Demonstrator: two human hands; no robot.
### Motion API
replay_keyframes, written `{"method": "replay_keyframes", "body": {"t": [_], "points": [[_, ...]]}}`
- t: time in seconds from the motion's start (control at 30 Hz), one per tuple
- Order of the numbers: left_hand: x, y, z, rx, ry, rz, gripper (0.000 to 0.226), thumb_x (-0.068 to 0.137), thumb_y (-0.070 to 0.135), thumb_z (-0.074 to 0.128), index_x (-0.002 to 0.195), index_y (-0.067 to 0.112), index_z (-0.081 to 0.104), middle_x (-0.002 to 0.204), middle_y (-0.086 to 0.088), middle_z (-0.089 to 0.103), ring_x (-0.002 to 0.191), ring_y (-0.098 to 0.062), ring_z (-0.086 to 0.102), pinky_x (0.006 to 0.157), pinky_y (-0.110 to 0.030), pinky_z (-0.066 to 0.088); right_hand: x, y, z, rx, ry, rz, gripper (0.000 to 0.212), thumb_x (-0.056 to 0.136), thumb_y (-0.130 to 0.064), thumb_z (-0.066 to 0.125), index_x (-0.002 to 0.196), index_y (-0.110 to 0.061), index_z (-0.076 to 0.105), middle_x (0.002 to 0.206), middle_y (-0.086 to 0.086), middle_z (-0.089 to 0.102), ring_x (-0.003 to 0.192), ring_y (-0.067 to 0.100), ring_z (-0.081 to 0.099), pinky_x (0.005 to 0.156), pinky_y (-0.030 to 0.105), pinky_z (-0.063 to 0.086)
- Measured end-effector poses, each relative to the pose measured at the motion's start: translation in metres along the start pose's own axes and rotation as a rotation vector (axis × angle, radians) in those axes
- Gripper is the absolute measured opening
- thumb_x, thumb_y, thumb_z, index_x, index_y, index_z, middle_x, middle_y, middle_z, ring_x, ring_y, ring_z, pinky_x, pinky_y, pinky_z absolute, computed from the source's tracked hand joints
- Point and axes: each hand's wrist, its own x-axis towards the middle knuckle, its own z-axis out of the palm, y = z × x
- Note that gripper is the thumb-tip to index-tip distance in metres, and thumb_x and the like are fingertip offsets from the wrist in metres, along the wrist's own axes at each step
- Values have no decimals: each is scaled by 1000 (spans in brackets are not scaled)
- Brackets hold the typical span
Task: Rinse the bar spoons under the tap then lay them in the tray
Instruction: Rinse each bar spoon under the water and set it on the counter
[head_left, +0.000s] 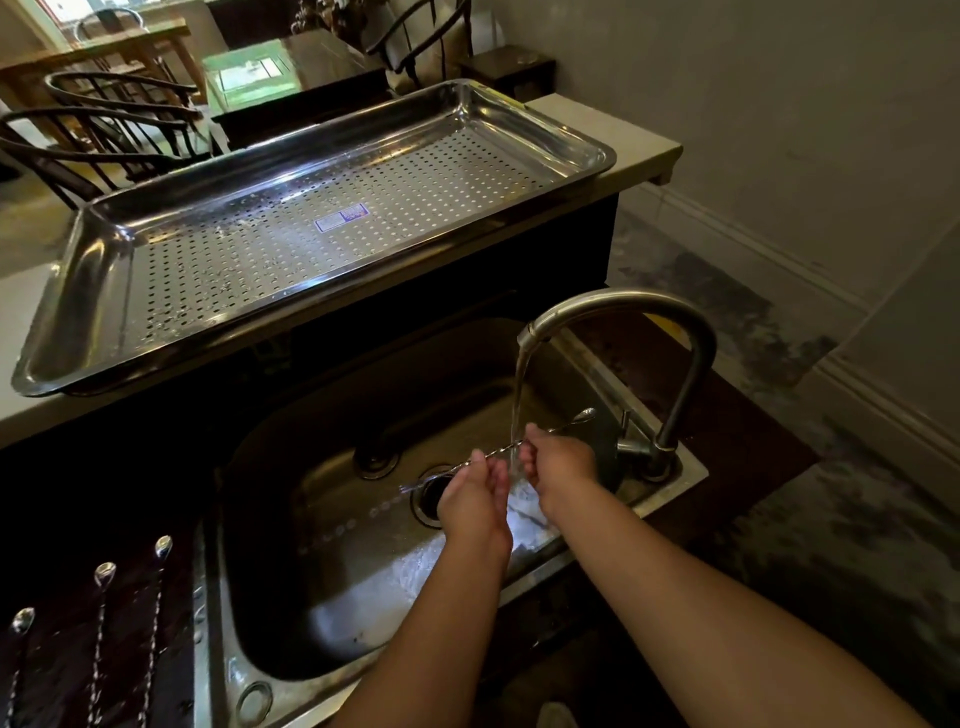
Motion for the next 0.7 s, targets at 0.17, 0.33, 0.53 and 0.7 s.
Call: {"method": "replay_keyframes", "body": {"t": [0.17,0.33,0.53,0.7], "points": [[-3,-4,21,-8,-55,-42,7,91,10,61,93,3,61,82,-9,65,76,-15,66,63,-19,59,5,-13,-16,86,46,-51,30,92,-22,62,65,-9,62,55,0,57,48,11,49,51,24,41],[-5,-10,34,56,-126,-82,8,92,9,59,86,4,62,75,-8,66,66,-13,65,58,-18,58,9,-18,-25,148,19,-51,30,89,-25,66,62,-12,63,52,-2,59,51,12,53,58,28,45],[-4,-15,45,169,-238,-115,11,93,9,56,96,0,63,84,-14,67,73,-17,62,78,-26,52,7,-19,-30,107,-21,-109,30,91,-21,63,63,-10,62,56,2,59,50,14,52,57,29,46],[4,-9,38,129,-149,-89,9,91,11,60,82,8,60,71,-4,62,55,-8,59,48,-14,52,5,-32,-39,201,95,-171,28,95,-14,58,68,-8,58,61,4,55,53,13,50,53,23,42]]}}
